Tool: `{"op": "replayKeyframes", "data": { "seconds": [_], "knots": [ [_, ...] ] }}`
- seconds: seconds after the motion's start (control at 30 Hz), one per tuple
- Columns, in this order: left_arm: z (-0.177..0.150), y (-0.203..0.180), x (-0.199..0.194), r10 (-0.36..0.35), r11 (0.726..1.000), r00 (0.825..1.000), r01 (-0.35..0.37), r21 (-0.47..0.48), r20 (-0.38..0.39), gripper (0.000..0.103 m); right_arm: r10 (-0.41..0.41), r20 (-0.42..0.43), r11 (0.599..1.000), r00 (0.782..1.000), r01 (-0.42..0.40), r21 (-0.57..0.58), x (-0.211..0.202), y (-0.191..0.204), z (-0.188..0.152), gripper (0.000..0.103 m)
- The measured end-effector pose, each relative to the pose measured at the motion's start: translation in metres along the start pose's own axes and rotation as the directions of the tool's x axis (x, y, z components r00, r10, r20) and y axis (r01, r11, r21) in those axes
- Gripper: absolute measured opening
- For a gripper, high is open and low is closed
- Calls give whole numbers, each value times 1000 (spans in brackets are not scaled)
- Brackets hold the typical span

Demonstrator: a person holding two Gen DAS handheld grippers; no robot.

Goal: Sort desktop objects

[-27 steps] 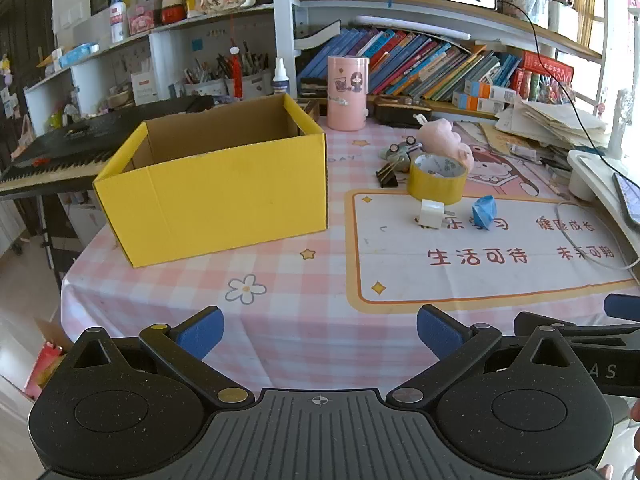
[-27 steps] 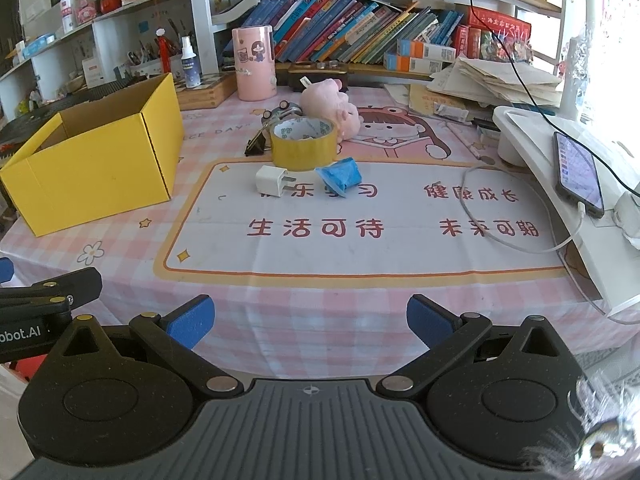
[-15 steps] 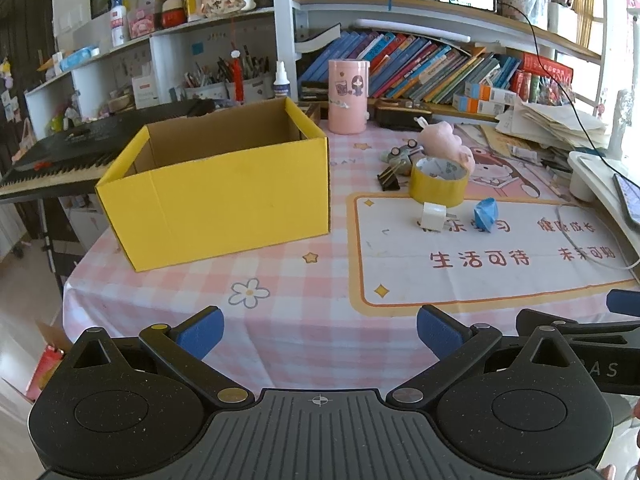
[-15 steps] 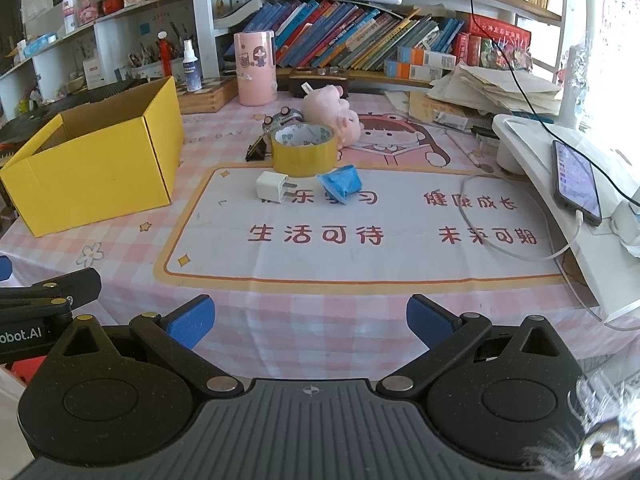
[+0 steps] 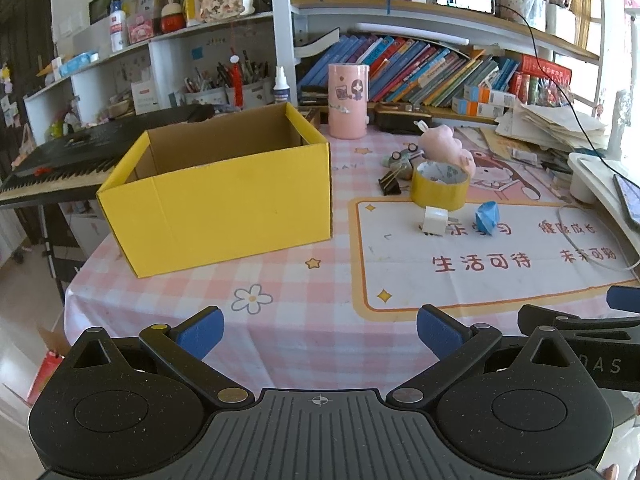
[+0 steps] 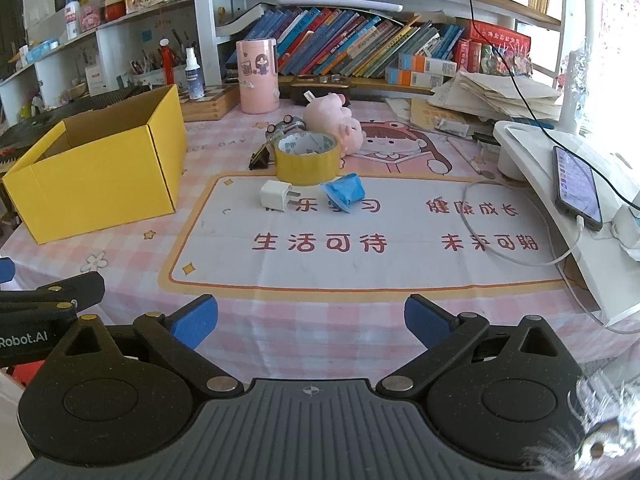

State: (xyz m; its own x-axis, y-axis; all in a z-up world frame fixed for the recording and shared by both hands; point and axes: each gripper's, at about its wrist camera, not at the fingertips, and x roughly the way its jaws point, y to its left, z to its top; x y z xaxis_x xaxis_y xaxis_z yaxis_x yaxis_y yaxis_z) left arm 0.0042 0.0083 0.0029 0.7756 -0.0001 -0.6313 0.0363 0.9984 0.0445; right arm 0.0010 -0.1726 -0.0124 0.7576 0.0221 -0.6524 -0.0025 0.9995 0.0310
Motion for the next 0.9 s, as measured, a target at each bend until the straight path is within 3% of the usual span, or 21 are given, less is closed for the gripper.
{"op": "replayKeyframes", "data": {
  "seconds": [0.9],
  "knots": [
    [-2, 10, 2, 0, 1000, 1000, 0, -6, 26, 103, 3, 21, 1000, 1000, -3, -20, 0, 10, 1, 101]
  ]
}}
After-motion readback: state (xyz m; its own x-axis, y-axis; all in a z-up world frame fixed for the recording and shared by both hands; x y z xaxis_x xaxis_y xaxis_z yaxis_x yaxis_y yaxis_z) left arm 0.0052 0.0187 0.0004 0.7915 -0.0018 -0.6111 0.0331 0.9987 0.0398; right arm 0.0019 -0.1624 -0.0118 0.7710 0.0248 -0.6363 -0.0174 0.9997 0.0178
